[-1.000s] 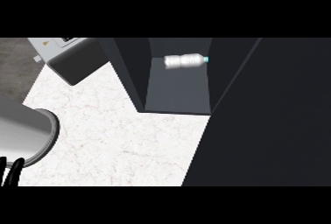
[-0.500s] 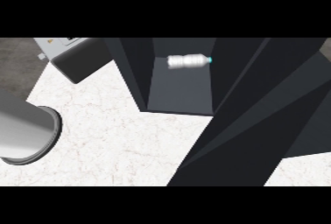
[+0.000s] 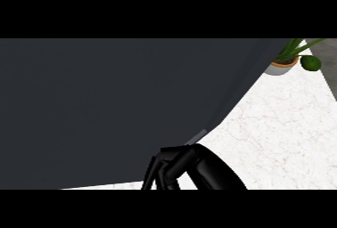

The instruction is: Pick up the bottled water, place it into the cabinet and close the cabinet

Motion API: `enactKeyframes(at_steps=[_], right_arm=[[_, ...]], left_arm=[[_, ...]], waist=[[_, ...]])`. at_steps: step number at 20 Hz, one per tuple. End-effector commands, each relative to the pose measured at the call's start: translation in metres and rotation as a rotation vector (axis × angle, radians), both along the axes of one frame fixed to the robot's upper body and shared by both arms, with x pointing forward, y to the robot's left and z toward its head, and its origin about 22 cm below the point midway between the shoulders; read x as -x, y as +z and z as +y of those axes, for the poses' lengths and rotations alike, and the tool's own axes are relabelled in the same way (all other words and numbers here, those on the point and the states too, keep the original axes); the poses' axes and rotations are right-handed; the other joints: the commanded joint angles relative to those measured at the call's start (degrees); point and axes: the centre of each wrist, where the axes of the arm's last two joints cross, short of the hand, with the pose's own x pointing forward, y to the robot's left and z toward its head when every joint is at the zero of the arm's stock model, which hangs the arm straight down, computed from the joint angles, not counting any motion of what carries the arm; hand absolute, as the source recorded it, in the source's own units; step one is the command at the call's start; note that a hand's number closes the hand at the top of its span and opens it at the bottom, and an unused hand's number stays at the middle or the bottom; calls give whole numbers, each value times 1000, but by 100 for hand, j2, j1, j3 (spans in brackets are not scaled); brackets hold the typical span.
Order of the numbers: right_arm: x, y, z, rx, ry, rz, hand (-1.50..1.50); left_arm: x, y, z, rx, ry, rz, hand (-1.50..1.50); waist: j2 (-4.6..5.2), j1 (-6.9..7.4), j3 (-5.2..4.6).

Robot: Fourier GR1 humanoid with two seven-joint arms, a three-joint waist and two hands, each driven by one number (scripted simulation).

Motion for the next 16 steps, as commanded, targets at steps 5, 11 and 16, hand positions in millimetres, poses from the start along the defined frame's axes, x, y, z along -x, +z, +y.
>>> enactKeyframes(at_steps=[5, 11, 16], right_arm=[[-76, 29, 7, -119, -31, 53, 150], [-133, 28, -21, -137, -35, 83, 150], [-159, 14, -34, -61, -5, 76, 150]], left_arm=[[21, 5, 30, 16, 23, -10, -150], [30, 18, 24, 7, 32, -24, -150], [46, 5, 45, 15, 40, -27, -150]], waist=[[0, -69, 9], [-3, -132, 15], [-11, -128, 11]])
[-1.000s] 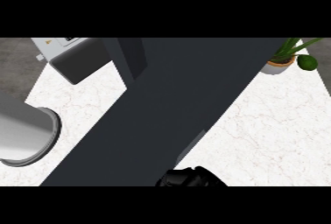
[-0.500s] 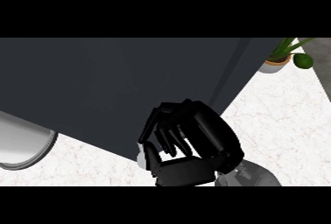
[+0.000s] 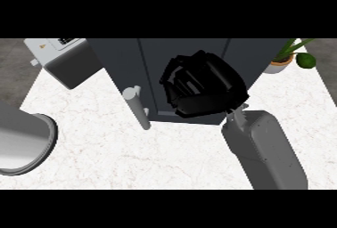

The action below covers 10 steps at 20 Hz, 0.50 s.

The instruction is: Pick up the bottled water, place it into the cabinet and close the cabinet

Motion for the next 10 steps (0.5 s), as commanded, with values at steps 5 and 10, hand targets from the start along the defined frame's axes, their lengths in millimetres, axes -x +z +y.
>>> enactKeyframes(at_steps=[5, 10], right_arm=[[-50, 10, -3, 30, 47, 1, 150], [-56, 10, 26, 65, 71, 5, 150]], left_arm=[[9, 3, 0, 1, -8, -9, -150], [0, 6, 0, 22, -23, 20, -150]], waist=[[9, 13, 2], [45, 33, 1]])
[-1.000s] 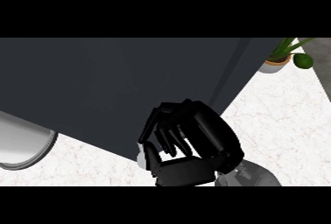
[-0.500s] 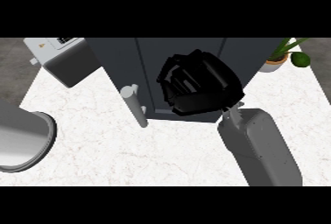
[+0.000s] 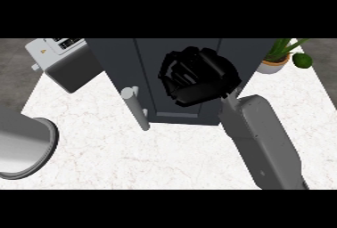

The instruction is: Pick up the bottled water, place it into the cabinet and close the cabinet

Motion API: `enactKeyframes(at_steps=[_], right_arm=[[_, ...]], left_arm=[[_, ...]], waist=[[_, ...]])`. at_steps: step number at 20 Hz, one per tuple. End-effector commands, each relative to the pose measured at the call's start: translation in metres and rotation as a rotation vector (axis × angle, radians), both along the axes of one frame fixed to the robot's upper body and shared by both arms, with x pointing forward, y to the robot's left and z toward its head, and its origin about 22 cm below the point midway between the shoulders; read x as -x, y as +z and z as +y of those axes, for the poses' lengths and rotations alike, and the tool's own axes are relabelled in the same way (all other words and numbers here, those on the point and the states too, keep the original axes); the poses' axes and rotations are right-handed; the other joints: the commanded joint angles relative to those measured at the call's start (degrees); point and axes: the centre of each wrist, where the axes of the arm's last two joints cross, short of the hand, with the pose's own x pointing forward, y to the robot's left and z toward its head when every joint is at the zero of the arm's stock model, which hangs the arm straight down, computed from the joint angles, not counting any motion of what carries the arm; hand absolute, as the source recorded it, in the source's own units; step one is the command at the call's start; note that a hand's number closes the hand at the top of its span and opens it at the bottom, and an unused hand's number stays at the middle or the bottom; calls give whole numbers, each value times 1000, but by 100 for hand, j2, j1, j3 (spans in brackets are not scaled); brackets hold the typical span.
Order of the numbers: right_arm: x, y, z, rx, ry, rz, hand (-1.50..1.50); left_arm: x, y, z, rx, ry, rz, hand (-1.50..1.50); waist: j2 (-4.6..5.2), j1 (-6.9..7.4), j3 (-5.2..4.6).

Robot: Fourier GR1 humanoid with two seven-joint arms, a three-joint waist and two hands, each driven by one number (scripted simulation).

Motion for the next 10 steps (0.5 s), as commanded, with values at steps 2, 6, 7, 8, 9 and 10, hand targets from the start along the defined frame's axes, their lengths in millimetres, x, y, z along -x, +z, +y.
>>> enactKeyframes(at_steps=[2, 6, 7, 8, 9, 10], right_arm=[[-26, 14, 26, -2, -28, 34, 150], [-24, 2, 30, -32, 42, 63, 150], [-31, 25, 25, -32, 47, 52, 150], [-28, 17, 33, -33, 38, 37, 150], [-27, 15, 28, -35, 61, 43, 150], [-29, 27, 32, -22, 52, 45, 150]], left_arm=[[-5, -10, 2, 6, -12, 1, -150], [-16, -6, 7, 14, -10, 10, -150], [-6, 7, 4, -6, -30, 8, -150], [-8, -2, 5, 9, -38, 0, -150], [-7, -2, 1, 2, -42, 20, -150], [-16, 9, -4, -3, -35, -8, -150]], waist=[[165, 136, -81], [201, 150, -81], [179, 213, -76], [197, 296, -82], [175, 201, -79], [198, 194, -76]])
